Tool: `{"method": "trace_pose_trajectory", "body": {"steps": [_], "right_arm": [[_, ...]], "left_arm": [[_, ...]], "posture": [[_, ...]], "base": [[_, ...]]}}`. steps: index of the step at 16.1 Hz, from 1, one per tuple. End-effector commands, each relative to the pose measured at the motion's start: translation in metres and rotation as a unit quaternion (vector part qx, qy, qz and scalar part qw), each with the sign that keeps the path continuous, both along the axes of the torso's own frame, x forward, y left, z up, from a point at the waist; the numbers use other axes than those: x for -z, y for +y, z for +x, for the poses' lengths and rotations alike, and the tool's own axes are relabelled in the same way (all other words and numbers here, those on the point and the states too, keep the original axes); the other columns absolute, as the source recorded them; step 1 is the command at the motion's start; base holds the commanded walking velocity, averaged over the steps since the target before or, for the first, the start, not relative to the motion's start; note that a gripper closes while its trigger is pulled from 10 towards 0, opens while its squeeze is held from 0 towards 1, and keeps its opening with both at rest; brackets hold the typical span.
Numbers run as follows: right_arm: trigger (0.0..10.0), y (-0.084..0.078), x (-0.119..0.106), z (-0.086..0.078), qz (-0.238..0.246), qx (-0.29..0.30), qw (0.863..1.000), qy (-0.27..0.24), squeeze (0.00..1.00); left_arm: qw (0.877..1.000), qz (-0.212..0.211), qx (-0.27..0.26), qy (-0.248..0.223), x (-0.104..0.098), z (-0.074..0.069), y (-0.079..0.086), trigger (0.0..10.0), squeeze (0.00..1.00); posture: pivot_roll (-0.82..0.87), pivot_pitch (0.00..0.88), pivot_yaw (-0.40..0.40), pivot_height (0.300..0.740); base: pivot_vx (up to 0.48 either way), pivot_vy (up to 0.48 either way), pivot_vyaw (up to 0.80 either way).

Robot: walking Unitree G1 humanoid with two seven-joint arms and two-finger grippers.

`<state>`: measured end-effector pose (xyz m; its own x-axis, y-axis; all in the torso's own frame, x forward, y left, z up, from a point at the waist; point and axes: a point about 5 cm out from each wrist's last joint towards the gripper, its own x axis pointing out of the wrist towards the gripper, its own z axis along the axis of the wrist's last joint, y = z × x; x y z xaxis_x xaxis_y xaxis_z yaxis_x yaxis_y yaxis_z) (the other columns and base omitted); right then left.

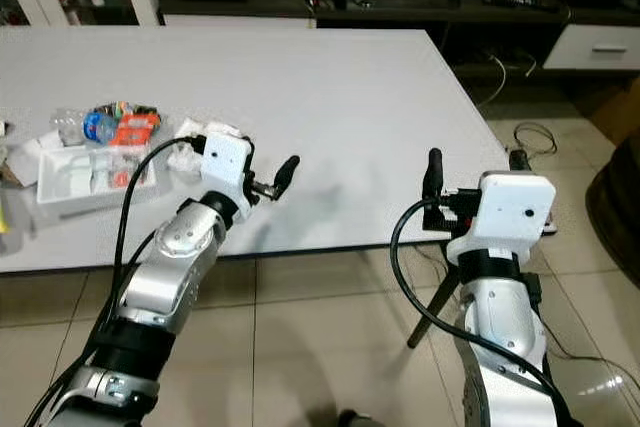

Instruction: Picking trash to rubbish bin

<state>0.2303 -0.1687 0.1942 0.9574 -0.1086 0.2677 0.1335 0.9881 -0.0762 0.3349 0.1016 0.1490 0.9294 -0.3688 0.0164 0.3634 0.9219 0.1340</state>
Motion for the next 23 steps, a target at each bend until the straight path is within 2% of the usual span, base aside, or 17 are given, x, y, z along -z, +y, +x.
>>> {"method": "trace_pose_trajectory", "body": {"steps": [1, 8, 15, 18, 20, 23], "right_arm": [[10.0, -0.001, -0.005, 0.0, -0.004, 0.004, 1.0, -0.012, 0.0], [10.0, 0.006, -0.004, 0.002, -0.011, -0.024, 1.0, -0.008, 0.0], [10.0, 0.004, -0.004, 0.005, -0.014, -0.025, 1.0, -0.008, 0.0], [10.0, 0.005, -0.004, 0.005, -0.014, -0.03, 0.999, -0.007, 0.0], [10.0, 0.005, -0.006, 0.006, -0.018, -0.044, 0.999, -0.008, 0.0], [10.0, -0.001, -0.009, 0.007, -0.023, -0.04, 0.999, -0.009, 0.0]], "left_arm": [[1.0, 0.0, -0.002, -0.011, -0.005, 0.003, -0.003, 10.0, 0.0], [1.0, 0.0, -0.027, -0.015, -0.005, 0.005, 0.001, 10.0, 0.0], [0.999, -0.002, -0.036, -0.015, -0.004, 0.006, -0.002, 10.0, 0.0], [0.997, 0.008, -0.071, -0.012, -0.002, 0.009, 0.003, 10.0, 0.0], [0.993, 0.02, -0.118, 0.011, 0.008, 0.014, 0.014, 10.0, 0.0], [0.988, 0.025, -0.145, 0.047, 0.02, 0.018, 0.02, 10.0, 0.0]], "posture": [[0.12, 0.054, -0.039, 0.74], [0.12, 0.053, -0.045, 0.74], [0.13, 0.054, -0.045, 0.74], [0.13, 0.058, -0.049, 0.74], [0.13, 0.067, -0.058, 0.74], [0.13, 0.079, -0.062, 0.74]], "base": [[0.382, 0.0, 0.0], [0.372, 0.0, 0.0], [0.0, 0.0, 0.0], [0.0, 0.0, 0.0], [0.0, 0.0, 0.0], [0.0, 0.0, 0.0]]}}
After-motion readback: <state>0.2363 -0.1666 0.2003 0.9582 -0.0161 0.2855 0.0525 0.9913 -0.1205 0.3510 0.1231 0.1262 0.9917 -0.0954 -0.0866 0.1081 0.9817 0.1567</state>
